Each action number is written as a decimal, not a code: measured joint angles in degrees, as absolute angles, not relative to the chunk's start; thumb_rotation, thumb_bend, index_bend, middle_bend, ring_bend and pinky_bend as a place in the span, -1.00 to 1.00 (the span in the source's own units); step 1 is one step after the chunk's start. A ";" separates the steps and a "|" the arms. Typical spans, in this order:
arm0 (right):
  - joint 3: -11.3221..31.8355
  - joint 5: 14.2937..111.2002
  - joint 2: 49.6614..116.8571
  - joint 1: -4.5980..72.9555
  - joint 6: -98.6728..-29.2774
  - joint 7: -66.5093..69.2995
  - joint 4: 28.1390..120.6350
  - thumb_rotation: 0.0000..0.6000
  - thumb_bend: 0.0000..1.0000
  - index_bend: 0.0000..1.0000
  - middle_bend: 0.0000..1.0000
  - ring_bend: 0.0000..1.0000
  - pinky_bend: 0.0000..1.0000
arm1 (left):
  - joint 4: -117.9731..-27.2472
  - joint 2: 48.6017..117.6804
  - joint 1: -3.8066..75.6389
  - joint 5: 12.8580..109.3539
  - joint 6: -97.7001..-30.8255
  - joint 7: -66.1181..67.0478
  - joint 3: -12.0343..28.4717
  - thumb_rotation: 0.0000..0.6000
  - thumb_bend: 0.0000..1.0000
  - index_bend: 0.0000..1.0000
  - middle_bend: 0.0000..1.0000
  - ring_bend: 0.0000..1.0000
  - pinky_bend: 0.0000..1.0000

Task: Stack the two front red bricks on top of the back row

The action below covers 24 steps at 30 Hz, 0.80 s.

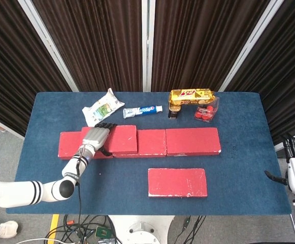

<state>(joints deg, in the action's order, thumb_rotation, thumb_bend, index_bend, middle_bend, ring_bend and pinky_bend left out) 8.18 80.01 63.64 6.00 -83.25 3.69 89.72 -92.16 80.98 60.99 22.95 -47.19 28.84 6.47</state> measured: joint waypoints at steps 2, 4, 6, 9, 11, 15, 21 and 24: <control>8.17 79.91 63.63 5.97 -83.22 3.73 89.66 1.00 -1.00 -1.00 -1.00 -1.00 -1.00 | -92.05 80.94 61.23 22.69 -46.93 28.92 6.19 1.00 -0.68 -0.88 -0.87 -0.94 -0.85; 8.18 79.82 63.62 5.95 -83.20 3.76 89.61 1.00 -1.00 -1.00 -1.00 -1.00 -1.00 | -92.03 80.92 61.41 22.69 -46.86 28.99 5.95 1.00 -0.68 -0.88 -0.88 -0.94 -0.85; 8.22 79.74 63.63 5.93 -83.21 3.81 89.58 1.00 -1.00 -1.00 -1.00 -1.00 -1.00 | -91.97 80.92 61.52 22.74 -46.86 28.93 5.85 1.00 -0.68 -0.88 -0.88 -0.94 -0.86; 8.18 79.72 63.63 5.93 -83.17 3.76 89.57 1.00 -1.00 -1.00 -1.00 -1.00 -1.00 | -91.83 80.88 61.62 22.77 -46.88 28.84 5.71 1.00 -0.68 -0.88 -0.88 -0.94 -0.86; 8.13 79.72 63.63 5.93 -83.10 3.62 89.58 1.00 -1.00 -1.00 -1.00 -1.00 -1.00 | -91.75 80.87 61.66 22.61 -46.81 28.68 5.65 1.00 -0.68 -0.88 -0.88 -0.94 -0.86; 8.10 79.64 63.73 6.02 -82.88 3.45 89.61 1.00 -1.00 -1.00 -1.00 -1.00 -1.00 | -91.63 80.97 61.60 22.43 -46.77 28.13 5.57 1.00 -0.68 -0.88 -0.88 -0.94 -0.86; 8.13 79.69 63.76 6.16 -82.80 3.27 89.78 1.00 -1.00 -1.00 -1.00 -1.00 -1.00 | -92.15 80.98 61.82 22.17 -47.72 28.25 5.54 1.00 -0.68 -0.88 -0.88 -0.94 -0.86; 8.03 79.68 63.81 6.17 -82.67 3.27 89.71 1.00 -1.00 -1.00 -1.00 -1.00 -1.00 | -92.32 80.93 61.97 21.63 -47.86 28.35 5.50 1.00 -0.68 -0.88 -0.88 -0.94 -0.86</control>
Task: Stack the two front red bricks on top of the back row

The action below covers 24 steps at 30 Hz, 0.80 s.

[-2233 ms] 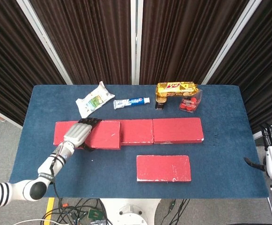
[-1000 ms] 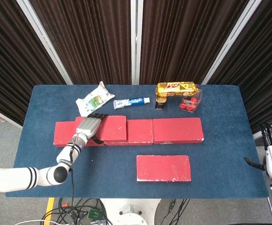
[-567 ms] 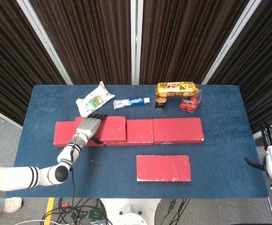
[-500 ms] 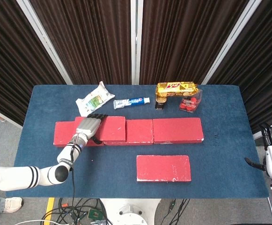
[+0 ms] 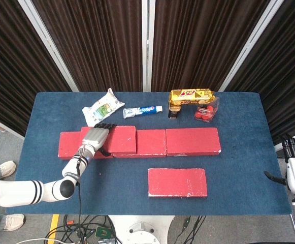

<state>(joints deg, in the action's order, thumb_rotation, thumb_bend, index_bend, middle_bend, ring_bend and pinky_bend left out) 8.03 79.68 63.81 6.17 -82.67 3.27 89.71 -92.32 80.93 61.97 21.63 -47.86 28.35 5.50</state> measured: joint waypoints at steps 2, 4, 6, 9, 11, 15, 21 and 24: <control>7.98 79.64 63.84 6.15 -82.60 3.31 89.61 1.00 -1.00 -1.00 -1.00 -1.00 -1.00 | -92.28 80.93 62.06 21.29 -47.86 28.47 5.37 1.00 -0.68 -0.88 -0.88 -0.94 -0.86; 8.00 79.57 63.87 6.17 -82.54 3.35 89.54 1.00 -1.00 -1.00 -1.00 -1.00 -1.00 | -92.21 80.99 62.11 20.95 -47.86 28.50 5.30 1.00 -0.68 -0.88 -0.88 -0.94 -0.86; 8.03 79.53 63.87 6.21 -82.47 3.39 89.52 1.00 -1.00 -1.00 -1.00 -1.00 -1.00 | -92.08 81.11 62.18 20.87 -47.83 28.51 5.24 1.00 -0.68 -0.88 -0.88 -0.94 -0.86; 8.01 79.55 63.88 6.26 -82.41 3.32 89.58 1.00 -1.00 -1.00 -1.00 -1.00 -1.00 | -91.87 81.27 62.23 20.88 -47.63 28.39 5.22 1.00 -0.68 -0.88 -0.88 -0.94 -0.86; 7.98 79.57 63.90 6.27 -82.39 3.28 89.62 1.00 -1.00 -1.00 -1.00 -1.00 -1.00 | -91.81 81.32 62.20 20.96 -47.61 28.25 5.22 1.00 -0.68 -0.88 -0.88 -0.94 -0.86; 8.00 79.44 63.92 6.29 -82.29 3.30 89.57 1.00 -1.00 -1.00 -1.00 -1.00 -1.00 | -91.68 81.42 62.07 21.35 -47.68 28.06 5.12 1.00 -0.68 -0.88 -0.89 -0.95 -0.87; 8.03 79.31 64.00 6.26 -82.30 3.41 89.39 1.00 -1.00 -1.00 -1.00 -1.00 -1.00 | -91.96 81.04 61.85 22.00 -46.84 27.43 5.06 1.00 -0.69 -0.99 -0.99 -1.00 -0.92; 8.01 79.38 64.04 6.24 -82.38 3.43 89.37 1.00 -1.00 -1.00 -1.00 -1.00 -1.00 | -92.07 80.90 61.68 22.58 -46.43 26.64 5.24 1.00 -0.72 -1.00 -1.00 -1.00 -0.97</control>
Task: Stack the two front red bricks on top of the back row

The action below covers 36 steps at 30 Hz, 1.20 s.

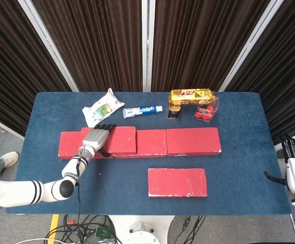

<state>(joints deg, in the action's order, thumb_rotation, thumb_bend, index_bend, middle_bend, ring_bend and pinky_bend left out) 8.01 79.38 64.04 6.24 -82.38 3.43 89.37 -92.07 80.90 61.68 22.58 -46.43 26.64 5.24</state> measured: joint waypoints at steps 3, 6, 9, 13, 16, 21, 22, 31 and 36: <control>8.00 79.29 64.03 6.22 -82.34 3.41 89.32 1.00 -1.00 -1.00 -1.00 -1.00 -1.00 | -92.12 80.76 61.61 23.20 -45.96 26.21 5.30 1.00 -0.75 -1.00 -1.00 -1.00 -1.00; 8.01 79.16 64.03 6.20 -82.27 3.42 89.26 1.00 -1.00 -1.00 -1.00 -1.00 -1.00 | -92.15 80.63 61.54 23.59 -45.77 25.65 5.42 1.00 -0.78 -1.00 -1.00 -1.00 -1.00; 8.00 79.12 64.02 6.17 -82.28 3.35 89.26 1.00 -1.00 -1.00 -1.00 -1.00 -1.00 | -92.02 80.66 61.54 23.87 -45.80 25.29 5.57 1.00 -0.80 -1.00 -1.00 -1.00 -1.00; 7.99 79.03 63.98 6.14 -82.25 3.22 89.32 1.00 -1.00 -1.00 -1.00 -1.00 -1.00 | -91.69 80.93 61.43 24.21 -46.19 24.94 5.58 1.00 -0.80 -1.00 -1.00 -1.00 -1.00; 7.99 78.92 63.97 6.13 -82.17 3.18 89.31 1.00 -1.00 -1.00 -1.00 -1.00 -1.00 | -91.72 80.92 61.37 24.53 -46.30 24.84 5.55 1.00 -0.80 -1.00 -1.00 -1.00 -1.00; 8.00 78.94 63.99 6.13 -82.18 3.22 89.30 1.00 -1.00 -1.00 -1.00 -1.00 -1.00 | -92.28 80.68 61.19 25.26 -46.73 24.76 5.41 1.00 -0.80 -1.00 -1.00 -1.00 -1.00; 8.00 78.96 64.00 6.11 -82.22 3.25 89.31 1.00 -1.00 -1.00 -1.00 -1.00 -1.00 | -92.38 80.64 61.18 25.30 -46.75 24.75 5.40 1.00 -0.80 -1.00 -1.00 -1.00 -1.00; 7.91 79.39 63.83 6.00 -82.45 3.75 89.25 1.00 -1.00 -1.00 -1.00 -1.00 -1.00 | -93.66 79.83 61.14 25.99 -47.32 24.87 5.38 1.00 -0.80 -1.00 -1.00 -1.00 -1.00; 7.57 80.66 63.27 5.97 -82.73 4.23 89.53 1.00 -1.00 -1.00 -1.00 -1.00 -1.00 | -97.38 77.32 60.30 27.46 -49.32 24.77 5.33 1.00 -0.80 -1.00 -1.00 -1.00 -1.00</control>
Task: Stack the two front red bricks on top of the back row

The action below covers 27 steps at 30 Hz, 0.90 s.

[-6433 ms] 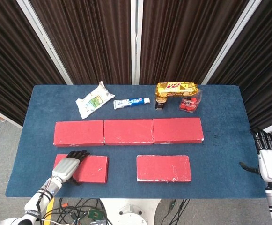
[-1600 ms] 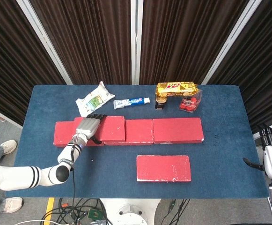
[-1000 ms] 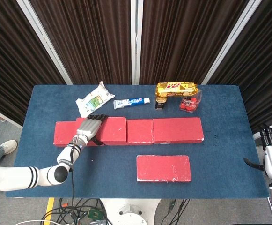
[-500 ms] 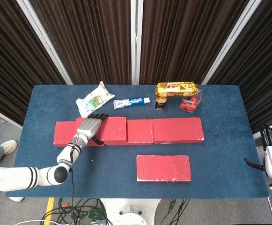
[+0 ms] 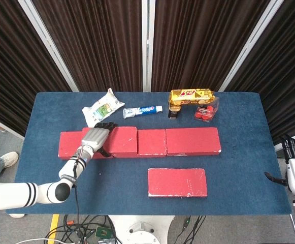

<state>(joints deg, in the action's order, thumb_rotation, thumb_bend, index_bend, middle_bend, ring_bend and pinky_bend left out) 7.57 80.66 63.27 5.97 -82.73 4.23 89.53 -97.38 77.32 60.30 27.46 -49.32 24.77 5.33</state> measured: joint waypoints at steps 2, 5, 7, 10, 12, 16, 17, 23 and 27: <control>7.37 81.41 63.02 5.95 -83.04 4.19 89.85 1.00 -1.00 -1.00 -1.00 -1.00 -1.00 | -100.41 75.50 59.22 28.97 -51.23 24.47 5.12 1.00 -0.80 -1.00 -1.00 -1.00 -1.00; 6.98 82.83 62.74 5.99 -83.51 3.52 90.72 1.00 -1.00 -1.00 -1.00 -1.00 -1.00 | -106.27 72.06 56.27 32.97 -55.22 23.31 4.36 1.00 -0.81 -1.00 -1.00 -1.00 -1.00; 6.54 84.03 62.67 6.13 -83.60 2.58 91.45 1.00 -1.00 -1.00 -1.00 -1.00 -1.00 | -109.74 70.04 53.68 36.72 -58.30 22.28 3.50 1.00 -0.81 -1.00 -1.00 -1.00 -1.00; 5.35 86.49 62.78 6.64 -83.16 -0.12 93.18 1.00 -1.00 -1.00 -1.00 -1.00 -1.00 | -113.05 67.36 48.51 44.96 -64.45 20.65 1.31 1.00 -0.81 -1.00 -1.00 -1.00 -1.00; 4.29 88.14 63.05 7.31 -81.97 -1.99 94.99 1.00 -1.00 -1.00 -1.00 -1.00 -1.00 | -113.95 65.85 43.95 51.52 -69.81 19.66 -0.93 1.00 -0.81 -1.00 -1.00 -1.00 -1.00; 2.75 89.56 63.91 9.13 -77.74 -5.20 97.74 1.00 -1.00 -1.00 -1.00 -1.00 -1.00 | -113.91 63.28 34.09 62.06 -78.75 15.47 -5.55 1.00 -0.85 -1.00 -1.00 -1.00 -1.00; 2.43 89.72 64.33 9.89 -76.10 -6.44 98.50 1.00 -1.00 -1.00 -1.00 -1.00 -1.00 | -113.32 62.65 31.34 64.50 -80.44 13.44 -6.75 1.00 -0.86 -1.00 -1.00 -1.00 -1.00; 1.46 89.55 66.78 14.32 -67.66 -13.79 103.71 1.00 -1.00 -1.00 -1.00 -1.00 -1.00 | -106.13 61.97 22.48 72.28 -85.46 6.46 -10.56 1.00 -0.89 -1.00 -1.00 -1.00 -1.00; 1.29 87.48 69.34 17.36 -62.43 -20.04 107.53 1.00 -1.00 -1.00 -1.00 -1.00 -1.00 | -102.89 62.05 18.45 74.88 -86.54 2.08 -11.85 1.00 -0.90 -1.00 -1.00 -1.00 -1.00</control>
